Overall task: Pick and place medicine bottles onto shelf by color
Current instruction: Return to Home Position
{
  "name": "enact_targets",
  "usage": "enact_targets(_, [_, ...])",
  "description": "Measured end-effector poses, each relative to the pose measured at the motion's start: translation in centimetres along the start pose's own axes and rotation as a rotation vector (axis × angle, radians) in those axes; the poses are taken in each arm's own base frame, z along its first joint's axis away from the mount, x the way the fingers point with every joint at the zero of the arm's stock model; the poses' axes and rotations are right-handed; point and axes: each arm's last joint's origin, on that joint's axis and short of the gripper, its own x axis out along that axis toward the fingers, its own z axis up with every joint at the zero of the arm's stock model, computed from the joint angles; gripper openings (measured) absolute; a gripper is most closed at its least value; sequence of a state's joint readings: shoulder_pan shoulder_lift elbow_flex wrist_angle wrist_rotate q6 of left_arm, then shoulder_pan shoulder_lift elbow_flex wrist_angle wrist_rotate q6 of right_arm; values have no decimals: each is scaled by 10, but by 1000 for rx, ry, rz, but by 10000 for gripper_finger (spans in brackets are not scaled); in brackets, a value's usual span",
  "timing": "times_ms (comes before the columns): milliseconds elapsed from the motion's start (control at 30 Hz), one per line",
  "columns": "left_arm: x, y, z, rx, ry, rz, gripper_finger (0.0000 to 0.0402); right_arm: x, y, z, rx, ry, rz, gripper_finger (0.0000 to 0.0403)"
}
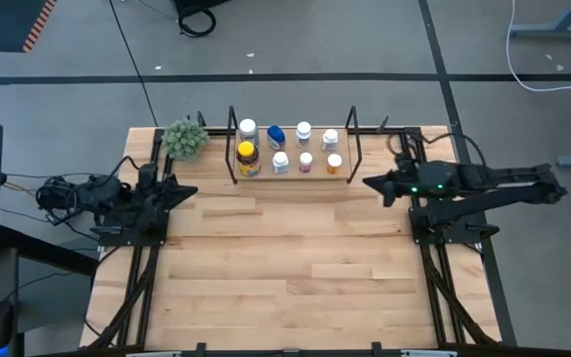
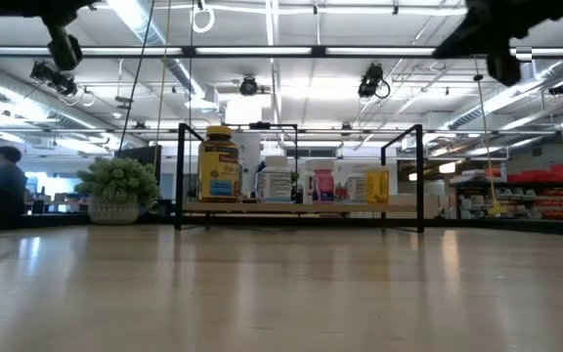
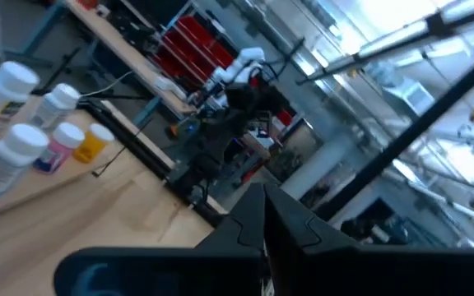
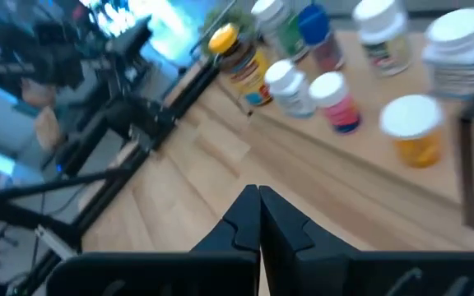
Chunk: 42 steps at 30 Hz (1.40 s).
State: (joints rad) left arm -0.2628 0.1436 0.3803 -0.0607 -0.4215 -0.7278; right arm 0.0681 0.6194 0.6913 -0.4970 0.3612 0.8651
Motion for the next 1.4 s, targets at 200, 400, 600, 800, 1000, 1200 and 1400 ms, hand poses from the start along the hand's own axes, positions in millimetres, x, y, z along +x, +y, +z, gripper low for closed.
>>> enact_targets(200, [-3,17,-12,-89,-34,46,4,-16,-37,-22,60,-73,22,5])
enact_targets(400, [0,36,-33,-161,-51,80,6,-15,-64,-45,67,-98,53,5])
enact_targets(600, [5,59,-60,-280,-144,34,5,-6,-90,-75,126,-44,115,5])
enact_targets(800, [5,63,-64,-314,-127,68,3,-6,-93,-79,95,-24,160,5])
enact_targets(1000, [5,64,-66,-330,-120,83,5,4,-100,-90,113,-10,129,5])
enact_targets(1200, [5,66,-68,-238,-98,108,10,10,-99,-93,112,-20,184,5])
enact_targets(1400, [5,71,-73,64,-29,167,30,9,-94,-91,-47,-38,263,5])
